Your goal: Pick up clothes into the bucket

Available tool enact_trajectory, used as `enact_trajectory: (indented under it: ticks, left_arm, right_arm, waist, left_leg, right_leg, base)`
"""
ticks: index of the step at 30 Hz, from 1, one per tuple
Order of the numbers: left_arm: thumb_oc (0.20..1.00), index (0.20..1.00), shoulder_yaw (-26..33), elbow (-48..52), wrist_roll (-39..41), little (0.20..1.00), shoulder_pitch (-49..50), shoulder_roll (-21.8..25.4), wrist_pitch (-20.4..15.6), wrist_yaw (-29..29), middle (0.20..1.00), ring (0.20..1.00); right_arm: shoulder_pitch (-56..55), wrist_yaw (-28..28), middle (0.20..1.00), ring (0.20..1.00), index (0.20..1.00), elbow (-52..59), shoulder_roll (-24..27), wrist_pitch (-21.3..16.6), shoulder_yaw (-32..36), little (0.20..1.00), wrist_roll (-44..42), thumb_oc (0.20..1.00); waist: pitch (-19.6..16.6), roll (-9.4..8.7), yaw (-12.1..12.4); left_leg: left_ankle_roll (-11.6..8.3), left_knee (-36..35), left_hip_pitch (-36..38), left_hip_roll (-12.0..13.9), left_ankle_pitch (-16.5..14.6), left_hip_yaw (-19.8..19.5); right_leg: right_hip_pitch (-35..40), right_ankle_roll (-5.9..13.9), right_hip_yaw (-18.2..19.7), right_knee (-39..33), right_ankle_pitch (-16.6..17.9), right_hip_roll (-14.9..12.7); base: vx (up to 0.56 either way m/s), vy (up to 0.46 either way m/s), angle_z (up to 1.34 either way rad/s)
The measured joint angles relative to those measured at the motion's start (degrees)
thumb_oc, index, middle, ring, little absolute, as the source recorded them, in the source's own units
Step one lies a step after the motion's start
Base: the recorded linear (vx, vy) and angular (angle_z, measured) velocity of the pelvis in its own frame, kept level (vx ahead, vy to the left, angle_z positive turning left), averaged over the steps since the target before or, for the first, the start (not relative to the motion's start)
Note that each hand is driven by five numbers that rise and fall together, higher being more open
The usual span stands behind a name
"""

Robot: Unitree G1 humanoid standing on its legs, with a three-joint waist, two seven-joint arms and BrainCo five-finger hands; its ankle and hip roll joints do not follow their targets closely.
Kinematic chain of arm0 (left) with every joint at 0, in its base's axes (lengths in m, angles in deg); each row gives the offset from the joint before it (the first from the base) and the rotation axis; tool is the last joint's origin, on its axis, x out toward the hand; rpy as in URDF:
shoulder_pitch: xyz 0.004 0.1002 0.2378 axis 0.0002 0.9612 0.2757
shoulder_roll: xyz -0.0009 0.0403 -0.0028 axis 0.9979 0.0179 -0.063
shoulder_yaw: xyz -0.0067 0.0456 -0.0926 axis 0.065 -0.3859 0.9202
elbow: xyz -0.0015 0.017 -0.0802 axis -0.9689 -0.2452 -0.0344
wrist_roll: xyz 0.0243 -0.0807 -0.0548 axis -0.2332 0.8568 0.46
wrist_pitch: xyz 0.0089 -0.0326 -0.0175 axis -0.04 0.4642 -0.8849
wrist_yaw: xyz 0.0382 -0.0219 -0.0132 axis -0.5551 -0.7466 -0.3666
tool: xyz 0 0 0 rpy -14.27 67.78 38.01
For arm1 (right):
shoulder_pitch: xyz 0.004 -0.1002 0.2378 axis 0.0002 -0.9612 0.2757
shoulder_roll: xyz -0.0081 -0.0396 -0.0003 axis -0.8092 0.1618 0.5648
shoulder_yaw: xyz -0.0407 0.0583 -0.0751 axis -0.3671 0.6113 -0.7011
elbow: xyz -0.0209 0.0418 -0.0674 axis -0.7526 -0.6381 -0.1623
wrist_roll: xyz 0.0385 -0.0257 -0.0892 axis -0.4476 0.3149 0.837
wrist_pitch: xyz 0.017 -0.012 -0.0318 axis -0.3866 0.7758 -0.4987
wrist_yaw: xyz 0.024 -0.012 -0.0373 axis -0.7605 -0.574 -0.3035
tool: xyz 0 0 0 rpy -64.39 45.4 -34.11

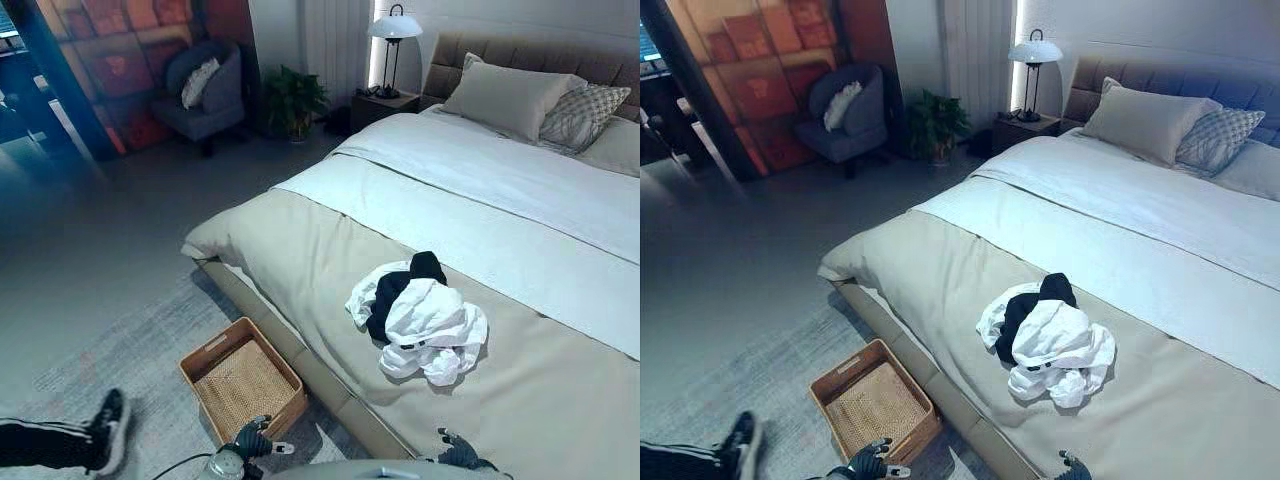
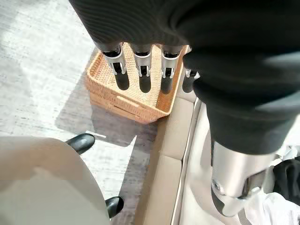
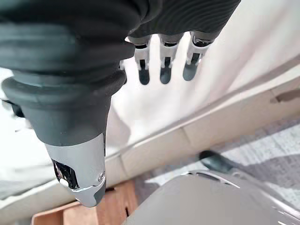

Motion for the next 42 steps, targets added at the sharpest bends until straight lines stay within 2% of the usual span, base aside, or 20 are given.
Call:
enact_trajectory:
  ticks: [12,17,19,26,32,37,38,42]
  left_arm:
    - [1.000,1.000,0.0,0.0,0.0,1.000,-0.1,0.0,0.0,-0.1,1.000,1.000]
    - [1.000,1.000,-0.1,1.0,0.0,1.000,-0.3,-0.1,-0.1,-1.7,1.000,1.000]
    - [1.000,1.000,-0.1,2.4,0.0,1.000,-0.1,-0.2,-0.1,-2.4,1.000,1.000]
    - [1.000,1.000,0.0,4.7,0.2,1.000,-0.6,0.2,-0.5,-5.0,1.000,1.000]
    - [1.000,1.000,-1.3,6.2,0.9,1.000,-1.6,0.6,-1.3,-7.4,1.000,1.000]
    - [1.000,1.000,-4.8,7.5,1.9,1.000,-4.9,0.3,-1.4,-9.7,1.000,1.000]
    - [1.000,1.000,-5.7,7.7,1.9,1.000,-5.4,0.1,-1.4,-10.3,1.000,1.000]
    - [1.000,1.000,-7.4,8.9,2.5,1.000,-6.7,0.1,-1.4,-11.3,1.000,1.000]
  right_arm:
    - [0.9,0.4,1.000,1.000,1.000,0.9,0.2,0.0,0.0,1.000,-0.1,1.000]
    - [3.9,3.0,1.000,1.000,1.000,12.7,1.4,-0.4,0.3,1.000,-3.6,1.000]
    - [6.0,4.8,1.000,1.000,1.000,19.8,3.3,-1.1,0.2,1.000,-3.6,1.000]
    - [15.9,10.8,1.000,1.000,1.000,30.7,8.7,-2.5,2.2,1.000,-0.5,1.000]
    - [23.1,20.1,1.000,1.000,1.000,28.2,12.9,-2.4,5.9,1.000,5.5,1.000]
    - [31.8,29.7,1.000,1.000,1.000,20.1,15.4,-1.3,8.8,1.000,6.9,1.000]
    - [34.3,30.9,1.000,1.000,1.000,17.3,15.5,-1.0,8.7,1.000,6.9,1.000]
    - [39.0,34.2,1.000,1.000,1.000,11.7,16.7,0.0,8.3,1.000,7.0,1.000]
  waist:
    - [1.1,0.55,0.0]
    - [2.7,1.45,-0.1]
    - [3.6,1.91,-0.1]
    - [6.9,2.06,0.3]
    - [10.3,3.14,0.9]
    - [15.0,6.19,1.9]
    - [15.6,7.03,1.8]
    - [17.6,8.52,2.1]
  left_leg:
    - [-0.01,0.2,-1.0,0.0,0.0,-0.1]
    - [0.24,0.3,-3.1,0.0,0.3,-0.2]
    - [0.28,0.3,-4.5,-0.1,0.8,-0.7]
    - [0.36,0.3,-7.7,-0.3,1.5,-1.6]
    - [0.09,0.3,-11.9,-0.8,2.7,-3.7]
    - [0.12,0.4,-16.2,-1.2,4.1,-6.0]
    - [0.06,0.4,-17.1,-1.3,4.4,-6.3]
    - [-0.49,0.5,-19.4,-2.0,5.4,-7.3]
  right_leg:
    - [-1.0,-0.05,-0.1,0.0,0.0,0.0]
    - [-3.1,-0.11,-0.6,0.0,0.5,0.1]
    - [-4.1,-0.06,-0.9,0.0,0.9,0.0]
    - [-6.7,0.13,-1.7,0.3,1.3,-0.2]
    - [-9.9,0.23,-3.9,0.3,1.4,-0.5]
    - [-13.8,0.16,-5.9,1.5,1.7,-0.9]
    - [-14.9,0.17,-6.2,2.2,1.7,-1.1]
    - [-17.0,0.41,-7.4,3.3,1.1,-1.9]
  base:
    - [-0.02,0.016,-0.01]
    - [-0.05,0.005,0.01]
    - [-0.04,0.001,0.09]
    - [-0.02,-0.008,0.07]
    - [-0.05,-0.013,0.17]
    - [-0.05,0.004,0.21]
    - [-0.02,-0.027,0.16]
    - [-0.02,-0.053,0.16]
